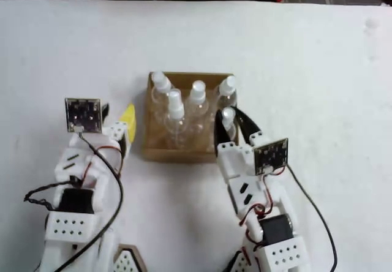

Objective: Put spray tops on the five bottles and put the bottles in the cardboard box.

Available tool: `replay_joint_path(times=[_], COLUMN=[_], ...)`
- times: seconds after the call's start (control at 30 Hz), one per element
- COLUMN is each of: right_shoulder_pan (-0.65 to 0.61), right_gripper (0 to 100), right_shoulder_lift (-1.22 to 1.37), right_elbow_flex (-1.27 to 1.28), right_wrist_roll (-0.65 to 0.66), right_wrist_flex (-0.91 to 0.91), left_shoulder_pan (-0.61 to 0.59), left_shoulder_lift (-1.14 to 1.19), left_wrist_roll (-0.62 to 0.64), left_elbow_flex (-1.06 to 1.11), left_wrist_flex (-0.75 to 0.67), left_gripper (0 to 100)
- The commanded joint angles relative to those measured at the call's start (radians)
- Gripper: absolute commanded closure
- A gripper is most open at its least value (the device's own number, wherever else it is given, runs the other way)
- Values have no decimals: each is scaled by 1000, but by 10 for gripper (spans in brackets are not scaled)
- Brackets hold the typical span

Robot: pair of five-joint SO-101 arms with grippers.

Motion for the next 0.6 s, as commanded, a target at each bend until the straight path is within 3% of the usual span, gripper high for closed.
replay_joint_path(times=[0.0,0.57], right_shoulder_pan=[-7,-2], right_gripper=[982,982], right_shoulder_lift=[-1,2], right_elbow_flex=[-11,-118], right_wrist_roll=[3,11], right_wrist_flex=[-31,91], left_shoulder_pan=[4,4], left_shoulder_lift=[-21,-21], left_wrist_roll=[-14,-14], left_elbow_flex=[-9,-9], left_wrist_flex=[-25,-23], left_gripper=[824,824])
